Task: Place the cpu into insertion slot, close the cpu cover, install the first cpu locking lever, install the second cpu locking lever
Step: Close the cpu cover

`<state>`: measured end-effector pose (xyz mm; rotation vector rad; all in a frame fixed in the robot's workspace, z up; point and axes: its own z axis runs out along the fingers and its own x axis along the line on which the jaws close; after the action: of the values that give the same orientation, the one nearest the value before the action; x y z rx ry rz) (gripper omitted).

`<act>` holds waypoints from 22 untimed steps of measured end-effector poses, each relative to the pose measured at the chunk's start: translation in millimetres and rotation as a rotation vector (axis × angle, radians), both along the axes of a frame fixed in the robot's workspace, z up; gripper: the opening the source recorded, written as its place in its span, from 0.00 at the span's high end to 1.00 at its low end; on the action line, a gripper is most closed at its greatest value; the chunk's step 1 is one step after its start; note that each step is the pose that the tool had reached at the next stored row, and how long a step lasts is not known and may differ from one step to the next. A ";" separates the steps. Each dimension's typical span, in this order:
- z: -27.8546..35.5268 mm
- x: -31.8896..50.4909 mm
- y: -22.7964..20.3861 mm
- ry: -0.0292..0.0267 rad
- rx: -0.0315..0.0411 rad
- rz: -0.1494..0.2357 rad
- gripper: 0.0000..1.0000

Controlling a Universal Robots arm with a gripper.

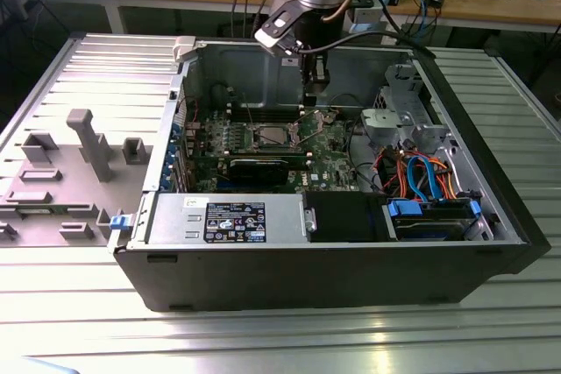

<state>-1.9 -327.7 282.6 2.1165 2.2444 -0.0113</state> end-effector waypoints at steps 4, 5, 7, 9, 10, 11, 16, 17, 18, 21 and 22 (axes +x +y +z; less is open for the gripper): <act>0.0 1.8 0.0 0.0000 -0.0001 0.000 0.89; 0.0 2.1 0.0 0.0000 -0.0001 0.000 0.89; 0.0 2.7 0.0 0.0000 0.0000 0.000 0.89; 0.0 3.6 0.0 0.0001 -0.0001 0.000 0.89; 0.0 4.2 0.0 0.0001 -0.0001 0.000 0.89; 0.0 4.6 0.0 0.0000 -0.0001 0.000 0.89; 0.0 6.5 0.0 0.0000 -0.0001 0.000 0.89; 0.0 6.9 0.0 0.0001 -0.0002 0.000 0.89; 0.0 7.3 0.0 0.0001 -0.0002 0.000 0.89; 0.0 8.8 0.0 0.0000 -0.0001 0.000 0.89; 0.0 9.4 0.0 0.0001 -0.0001 0.000 0.89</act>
<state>7.4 -327.7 282.6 2.1164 2.2445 -0.0115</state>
